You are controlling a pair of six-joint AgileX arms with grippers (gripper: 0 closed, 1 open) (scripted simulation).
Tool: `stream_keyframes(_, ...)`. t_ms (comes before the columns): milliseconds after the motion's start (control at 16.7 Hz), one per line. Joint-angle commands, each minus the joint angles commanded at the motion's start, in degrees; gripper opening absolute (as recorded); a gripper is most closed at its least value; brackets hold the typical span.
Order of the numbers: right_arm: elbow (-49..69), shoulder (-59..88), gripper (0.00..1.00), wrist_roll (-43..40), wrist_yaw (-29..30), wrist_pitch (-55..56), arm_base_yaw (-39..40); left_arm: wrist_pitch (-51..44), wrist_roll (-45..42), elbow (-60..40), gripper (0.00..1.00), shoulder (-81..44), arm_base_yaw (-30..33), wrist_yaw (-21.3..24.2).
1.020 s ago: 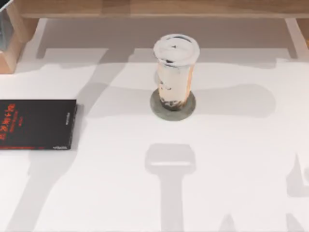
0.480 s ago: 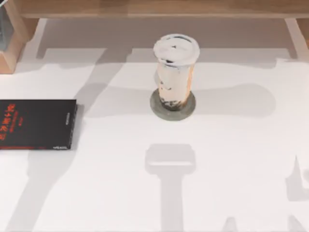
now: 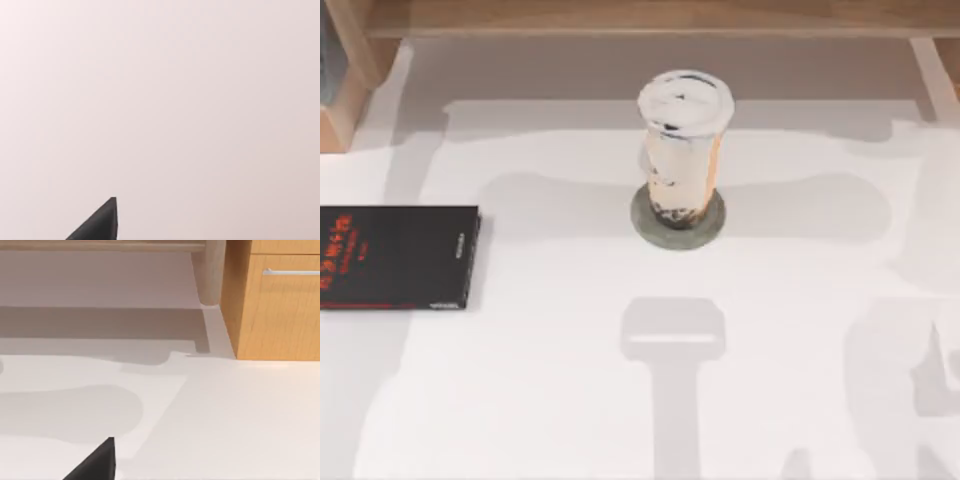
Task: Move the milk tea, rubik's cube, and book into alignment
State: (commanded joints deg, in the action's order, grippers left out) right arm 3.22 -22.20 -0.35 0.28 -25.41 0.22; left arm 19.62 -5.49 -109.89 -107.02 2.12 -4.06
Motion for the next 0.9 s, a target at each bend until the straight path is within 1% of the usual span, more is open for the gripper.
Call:
stream_keyframes(240, 0.00, 0.00, 1.00, 0.00, 0.00, 0.00, 0.00, 8.63, 0.00, 13.61, 1.00, 1.23, -13.71, 11.74)
stream_keyframes(360, 0.00, 0.00, 1.00, 0.00, 0.00, 0.00, 0.00, 11.54, 1.10, 20.66, 1.00, -0.42, -17.74, 16.64)
stream_keyframes(480, 0.00, 0.00, 1.00, 0.00, 0.00, 0.00, 0.00, 13.58, 2.68, 26.70, 1.00, -2.81, -19.59, 20.48)
stream_keyframes(660, 0.00, 0.00, 1.00, 0.00, 0.00, 0.00, 0.00, 15.37, 4.93, 32.29, 1.00, -5.28, -20.08, 23.76)
stream_keyframes(900, 0.00, 0.00, 1.00, 0.00, 0.00, 0.00, 0.00, 15.63, 5.35, 33.07, 1.00, -5.59, -20.04, 24.22)
